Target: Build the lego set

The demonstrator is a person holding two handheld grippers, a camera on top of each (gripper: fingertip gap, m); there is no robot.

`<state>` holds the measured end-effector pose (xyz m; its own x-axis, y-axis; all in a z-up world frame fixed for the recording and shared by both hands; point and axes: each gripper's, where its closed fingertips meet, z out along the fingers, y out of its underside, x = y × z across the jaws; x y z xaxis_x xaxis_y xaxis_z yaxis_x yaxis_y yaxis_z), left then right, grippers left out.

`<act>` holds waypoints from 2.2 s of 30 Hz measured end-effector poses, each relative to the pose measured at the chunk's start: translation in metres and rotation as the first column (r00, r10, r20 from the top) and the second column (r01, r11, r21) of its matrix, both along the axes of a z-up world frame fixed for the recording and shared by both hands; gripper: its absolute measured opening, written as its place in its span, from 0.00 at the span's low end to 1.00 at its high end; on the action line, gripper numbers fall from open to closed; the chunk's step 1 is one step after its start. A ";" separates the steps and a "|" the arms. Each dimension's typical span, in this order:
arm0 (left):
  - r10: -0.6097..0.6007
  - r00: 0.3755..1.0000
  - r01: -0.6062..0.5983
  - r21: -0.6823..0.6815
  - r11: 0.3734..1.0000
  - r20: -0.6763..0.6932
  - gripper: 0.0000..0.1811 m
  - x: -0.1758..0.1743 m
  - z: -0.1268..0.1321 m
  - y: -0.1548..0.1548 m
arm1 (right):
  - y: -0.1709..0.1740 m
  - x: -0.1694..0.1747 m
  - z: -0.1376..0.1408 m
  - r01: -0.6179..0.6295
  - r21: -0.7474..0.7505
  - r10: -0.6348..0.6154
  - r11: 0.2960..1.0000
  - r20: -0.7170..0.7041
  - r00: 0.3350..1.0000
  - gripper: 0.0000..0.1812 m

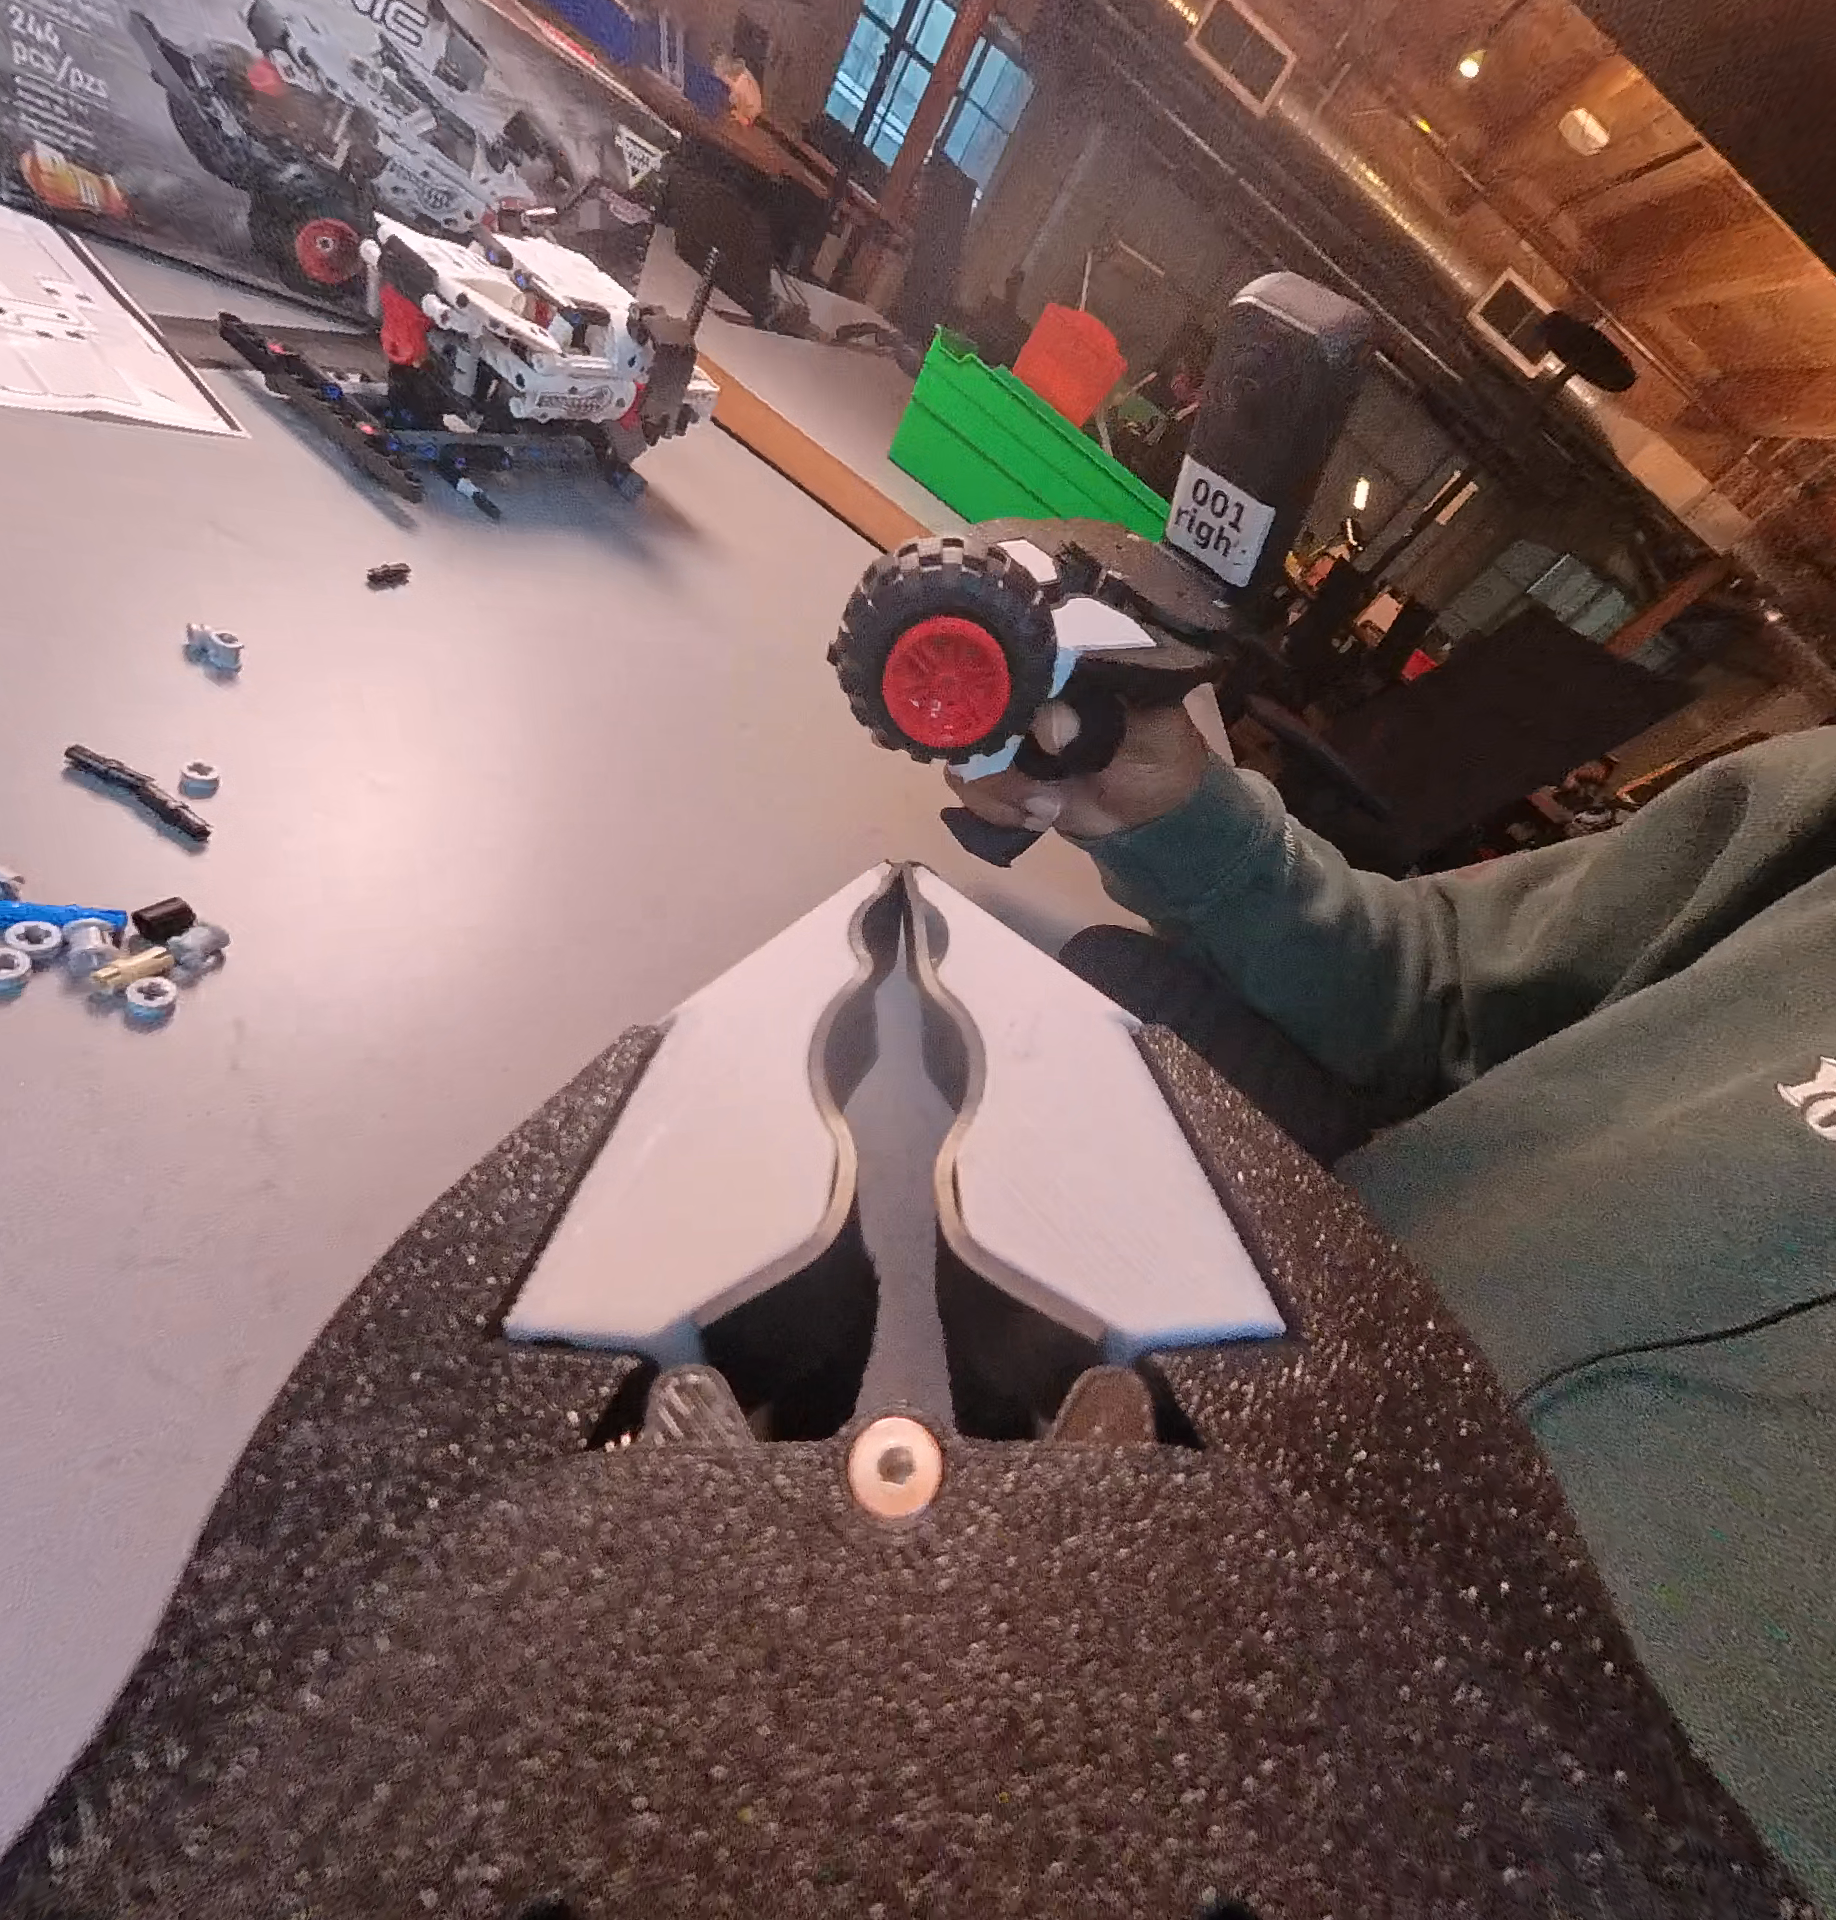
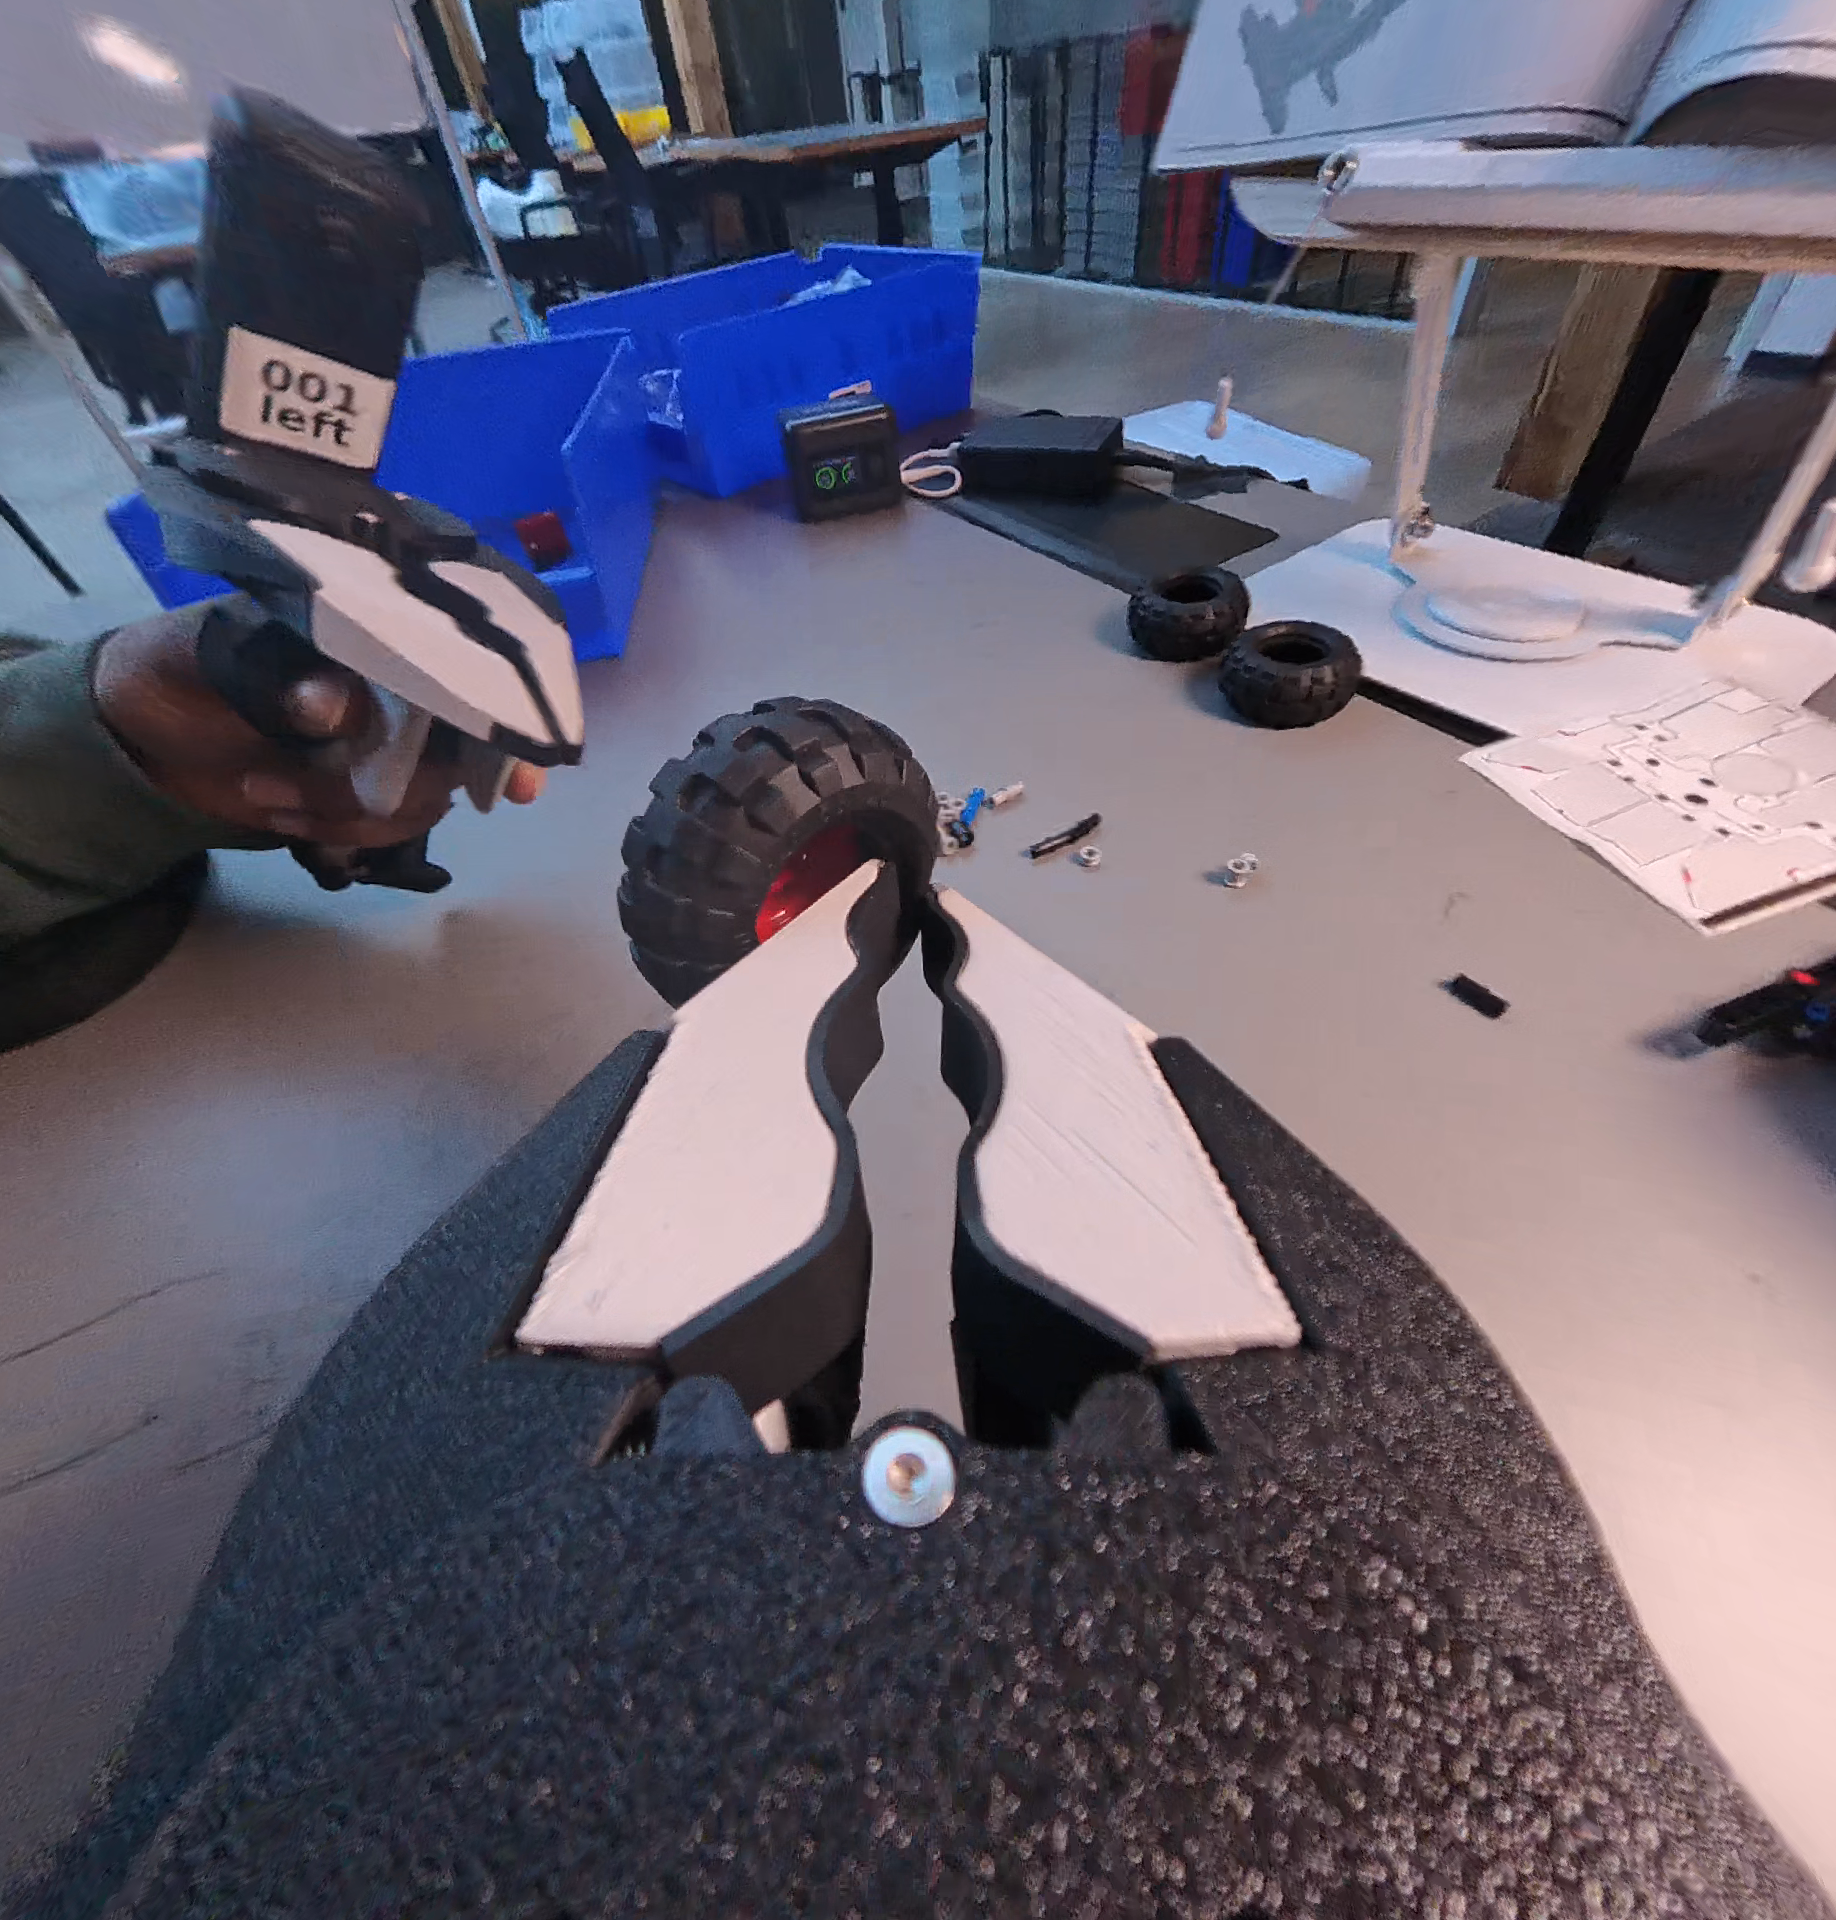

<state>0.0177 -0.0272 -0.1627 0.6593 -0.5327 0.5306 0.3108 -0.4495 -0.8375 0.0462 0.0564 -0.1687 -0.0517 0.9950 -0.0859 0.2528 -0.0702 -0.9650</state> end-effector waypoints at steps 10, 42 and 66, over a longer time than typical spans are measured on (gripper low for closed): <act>0.047 0.998 -0.041 -0.166 0.985 0.037 0.30 0.015 -0.031 0.029 | -0.026 -0.028 -0.048 -0.046 0.482 -0.109 0.875 0.290 0.951 0.02; -0.171 0.965 0.156 -0.088 0.984 -0.198 0.00 0.016 -0.041 -0.004 | -0.116 0.009 -0.031 -0.514 0.004 0.500 0.858 0.223 0.837 0.21; -0.108 0.933 0.024 -0.240 0.971 -0.344 0.09 0.008 -0.074 0.005 | -0.060 -0.003 -0.030 -0.255 -0.160 0.279 0.954 0.154 0.948 0.26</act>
